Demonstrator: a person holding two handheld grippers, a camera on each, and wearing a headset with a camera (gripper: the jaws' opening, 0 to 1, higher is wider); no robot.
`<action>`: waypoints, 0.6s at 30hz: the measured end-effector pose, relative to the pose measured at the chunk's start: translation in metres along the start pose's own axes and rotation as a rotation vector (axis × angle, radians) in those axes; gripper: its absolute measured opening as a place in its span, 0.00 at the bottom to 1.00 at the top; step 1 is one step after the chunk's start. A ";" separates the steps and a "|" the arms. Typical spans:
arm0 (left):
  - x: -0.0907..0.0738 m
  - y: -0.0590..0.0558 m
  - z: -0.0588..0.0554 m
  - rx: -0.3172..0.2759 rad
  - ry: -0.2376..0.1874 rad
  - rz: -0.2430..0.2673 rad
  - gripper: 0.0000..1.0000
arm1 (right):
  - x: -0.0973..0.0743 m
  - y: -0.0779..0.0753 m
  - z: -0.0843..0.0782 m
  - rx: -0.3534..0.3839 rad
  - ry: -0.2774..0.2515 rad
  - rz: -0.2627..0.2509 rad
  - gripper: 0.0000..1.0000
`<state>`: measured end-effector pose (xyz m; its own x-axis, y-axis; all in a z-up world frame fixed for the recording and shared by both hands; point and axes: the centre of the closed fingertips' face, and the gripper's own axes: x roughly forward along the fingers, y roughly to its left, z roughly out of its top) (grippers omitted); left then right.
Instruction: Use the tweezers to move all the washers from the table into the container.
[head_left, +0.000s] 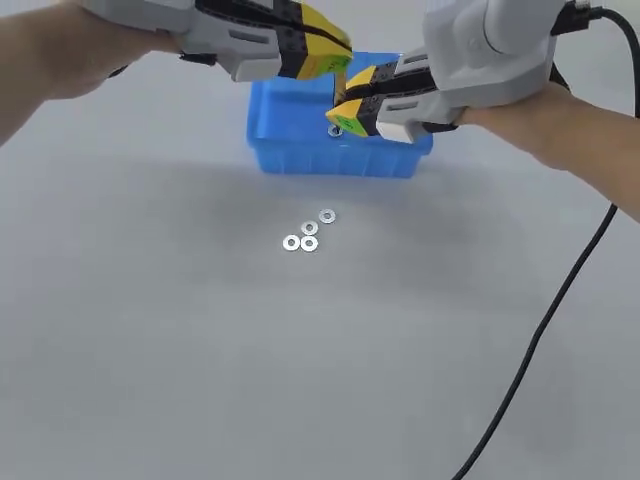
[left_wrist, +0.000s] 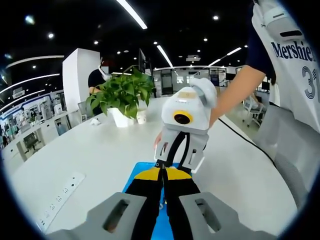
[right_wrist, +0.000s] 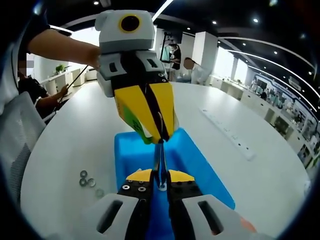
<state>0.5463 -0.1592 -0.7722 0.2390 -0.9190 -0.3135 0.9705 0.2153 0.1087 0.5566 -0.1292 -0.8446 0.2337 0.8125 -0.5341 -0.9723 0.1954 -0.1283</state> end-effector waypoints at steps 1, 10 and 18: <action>0.000 -0.001 0.002 0.004 0.001 0.000 0.05 | -0.001 0.000 0.002 -0.001 -0.002 -0.001 0.11; -0.013 -0.007 0.026 0.070 0.003 -0.004 0.05 | -0.014 0.002 0.026 -0.044 -0.043 -0.018 0.11; -0.032 -0.037 0.054 0.118 -0.013 -0.042 0.05 | -0.037 0.030 0.051 -0.102 -0.080 -0.001 0.10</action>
<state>0.5009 -0.1559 -0.7155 0.1974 -0.9306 -0.3081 0.9688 0.1370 0.2068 0.5186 -0.1256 -0.7861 0.2302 0.8541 -0.4663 -0.9660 0.1426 -0.2156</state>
